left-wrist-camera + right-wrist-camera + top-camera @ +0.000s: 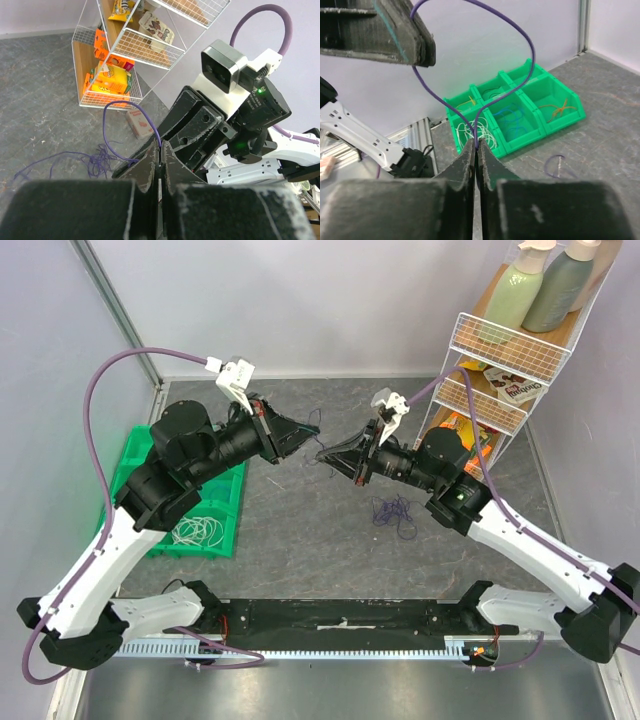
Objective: Untangle the cables
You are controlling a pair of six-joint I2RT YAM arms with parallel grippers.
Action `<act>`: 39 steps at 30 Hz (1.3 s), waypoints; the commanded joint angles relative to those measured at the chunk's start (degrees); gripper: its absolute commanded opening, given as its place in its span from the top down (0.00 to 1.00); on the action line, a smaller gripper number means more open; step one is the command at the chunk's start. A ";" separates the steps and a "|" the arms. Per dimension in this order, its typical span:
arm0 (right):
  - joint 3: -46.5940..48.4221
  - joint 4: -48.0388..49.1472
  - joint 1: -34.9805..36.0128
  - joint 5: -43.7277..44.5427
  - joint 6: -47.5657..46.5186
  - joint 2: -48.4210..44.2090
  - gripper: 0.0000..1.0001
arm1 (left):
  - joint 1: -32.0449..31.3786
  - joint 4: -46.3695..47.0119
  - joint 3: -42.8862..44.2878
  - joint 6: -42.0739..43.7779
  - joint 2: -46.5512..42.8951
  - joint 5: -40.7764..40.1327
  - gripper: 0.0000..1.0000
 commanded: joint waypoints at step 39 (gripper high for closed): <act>-4.66 -3.77 -0.41 16.43 48.80 4.02 1.00 | -11.77 16.73 -26.81 8.94 -1.91 -20.48 0.74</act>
